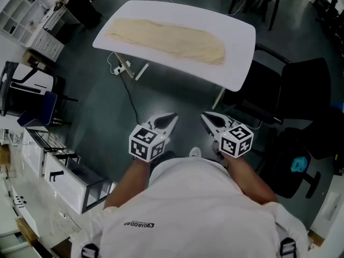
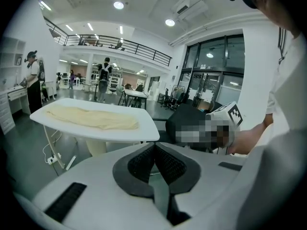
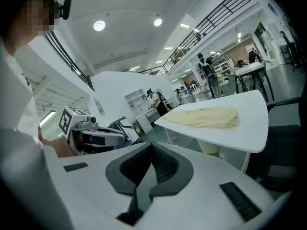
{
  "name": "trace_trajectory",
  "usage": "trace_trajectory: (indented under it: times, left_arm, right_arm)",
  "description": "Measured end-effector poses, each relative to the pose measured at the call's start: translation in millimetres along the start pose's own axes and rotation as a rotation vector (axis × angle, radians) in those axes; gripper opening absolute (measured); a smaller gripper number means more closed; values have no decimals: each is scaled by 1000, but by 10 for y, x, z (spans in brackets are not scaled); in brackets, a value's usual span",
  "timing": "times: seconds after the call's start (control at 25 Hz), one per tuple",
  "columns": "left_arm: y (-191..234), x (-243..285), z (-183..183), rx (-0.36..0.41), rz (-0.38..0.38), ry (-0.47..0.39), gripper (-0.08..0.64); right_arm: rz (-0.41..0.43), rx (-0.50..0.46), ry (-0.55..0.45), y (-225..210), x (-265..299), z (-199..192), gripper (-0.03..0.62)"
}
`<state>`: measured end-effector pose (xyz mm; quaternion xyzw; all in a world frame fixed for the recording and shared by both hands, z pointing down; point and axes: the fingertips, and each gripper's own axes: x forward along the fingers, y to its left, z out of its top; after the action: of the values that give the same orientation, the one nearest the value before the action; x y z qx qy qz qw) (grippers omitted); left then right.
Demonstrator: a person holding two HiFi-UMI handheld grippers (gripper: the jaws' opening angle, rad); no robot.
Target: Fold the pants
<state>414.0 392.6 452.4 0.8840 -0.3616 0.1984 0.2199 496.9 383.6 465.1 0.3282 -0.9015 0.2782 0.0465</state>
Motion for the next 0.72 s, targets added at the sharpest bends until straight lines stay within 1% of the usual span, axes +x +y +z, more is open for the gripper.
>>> trace_trajectory:
  times: [0.16, 0.36, 0.56, 0.72]
  left_arm:
    - [38, 59, 29, 9, -2, 25, 29]
    - [169, 156, 84, 10, 13, 26, 29]
    - [219, 251, 31, 20, -14, 51, 29]
    - [356, 311, 91, 30, -30, 49, 28]
  right_arm:
    - [-12, 21, 0, -103, -15, -2, 18]
    - [-26, 36, -5, -251, 12, -19, 18]
    - [-40, 37, -9, -329, 87, -16, 18]
    - [-57, 27, -12, -392, 208, 62, 18]
